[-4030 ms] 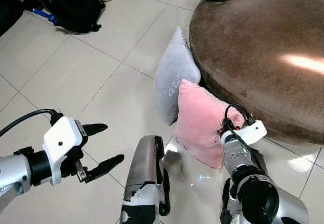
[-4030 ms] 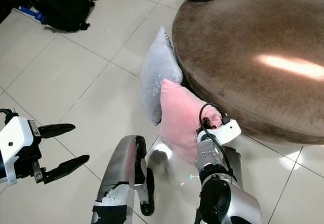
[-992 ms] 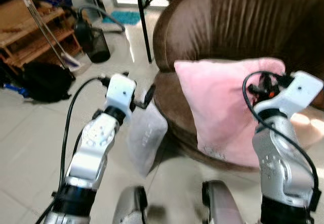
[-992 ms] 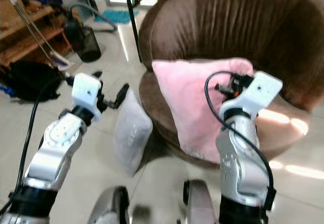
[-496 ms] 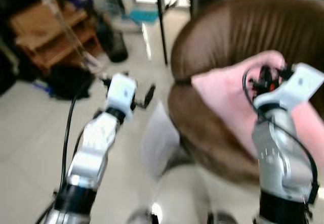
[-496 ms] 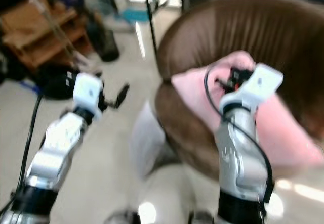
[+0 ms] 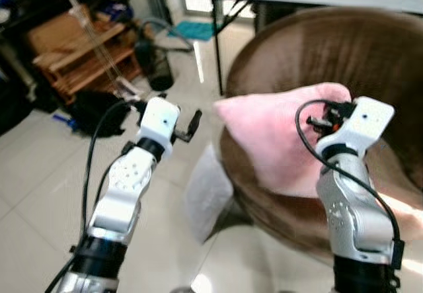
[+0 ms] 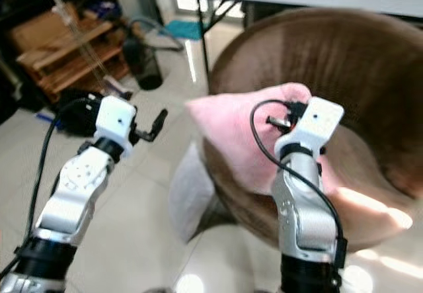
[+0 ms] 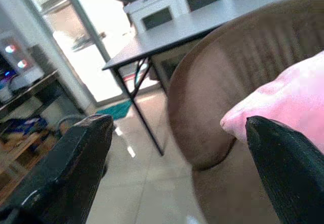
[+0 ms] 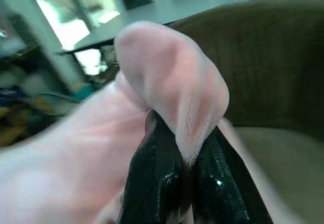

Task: Move the pillow to the sofa from floor

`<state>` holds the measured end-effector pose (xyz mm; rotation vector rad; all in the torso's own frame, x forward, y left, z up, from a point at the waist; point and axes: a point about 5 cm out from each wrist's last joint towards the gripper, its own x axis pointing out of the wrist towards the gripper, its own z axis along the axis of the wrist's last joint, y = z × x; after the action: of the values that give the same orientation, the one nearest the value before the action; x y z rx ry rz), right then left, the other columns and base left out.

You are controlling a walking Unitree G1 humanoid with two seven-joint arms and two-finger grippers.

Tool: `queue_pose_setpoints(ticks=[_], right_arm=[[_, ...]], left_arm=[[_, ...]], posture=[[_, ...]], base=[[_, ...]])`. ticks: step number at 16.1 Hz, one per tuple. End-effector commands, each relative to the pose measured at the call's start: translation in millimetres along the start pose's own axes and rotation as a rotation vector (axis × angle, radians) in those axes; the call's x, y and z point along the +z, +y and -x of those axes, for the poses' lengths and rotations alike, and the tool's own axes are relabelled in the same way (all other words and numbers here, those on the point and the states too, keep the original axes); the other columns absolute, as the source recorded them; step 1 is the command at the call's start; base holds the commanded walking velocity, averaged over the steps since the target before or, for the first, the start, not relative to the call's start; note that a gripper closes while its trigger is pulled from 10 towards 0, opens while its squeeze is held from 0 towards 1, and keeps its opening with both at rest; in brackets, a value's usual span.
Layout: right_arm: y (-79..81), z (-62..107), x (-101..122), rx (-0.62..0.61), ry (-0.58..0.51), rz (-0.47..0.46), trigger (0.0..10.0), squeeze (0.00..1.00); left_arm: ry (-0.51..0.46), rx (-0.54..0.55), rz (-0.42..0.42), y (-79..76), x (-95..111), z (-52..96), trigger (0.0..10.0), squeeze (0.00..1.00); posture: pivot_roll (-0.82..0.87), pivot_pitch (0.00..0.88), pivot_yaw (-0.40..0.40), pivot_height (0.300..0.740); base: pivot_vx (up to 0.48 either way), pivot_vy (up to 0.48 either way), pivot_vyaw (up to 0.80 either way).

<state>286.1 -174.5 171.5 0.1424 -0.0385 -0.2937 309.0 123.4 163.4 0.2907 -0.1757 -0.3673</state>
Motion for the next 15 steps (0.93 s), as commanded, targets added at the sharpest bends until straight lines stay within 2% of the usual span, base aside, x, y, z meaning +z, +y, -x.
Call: queue_pose_setpoints(ticks=[1, 6, 9, 11, 15], right_arm=[[5.8, 0.8, 5, -0.004, -0.039, 0.048, 10.0, 0.0], [16.0, 5.0, 2, 0.095, -0.086, 0.147, 10.0, 0.0], [17.0, 3.7, 1, 0.11, -0.087, 0.148, 10.0, 0.0], [18.2, 1.9, 0, 0.132, -0.085, 0.149, 10.0, 0.0], [24.3, 0.4, -7, 0.167, -0.064, 0.139, 10.0, 0.0]], left_arm=[[0.018, 0.016, -0.025, 7.8, -5, 3.8, 10.0, 0.0], [0.038, 0.017, -0.038, 9.9, -12, 6.7, 10.0, 0.0], [0.037, 0.033, -0.042, 10.3, -13, 7.5, 10.0, 0.0], [0.032, 0.061, 0.014, 11.0, -12, 8.8, 10.0, 0.0], [0.007, 0.065, 0.001, 13.8, -9, 11.4, 10.0, 0.0]], posture=[[-0.09, 0.0, 0.125, 0.74], [-0.09, 0.0, 0.119, 0.74], [-0.08, 0.0, 0.095, 0.74], [-0.08, 0.0, 0.075, 0.74], [-0.06, 0.0, 0.058, 0.74]], base=[[0.0, -0.36, 0.0], [0.0, -0.354, 0.0], [0.0, -0.358, 0.0], [0.0, 0.0, 0.0], [0.0, 0.0, 0.0]])
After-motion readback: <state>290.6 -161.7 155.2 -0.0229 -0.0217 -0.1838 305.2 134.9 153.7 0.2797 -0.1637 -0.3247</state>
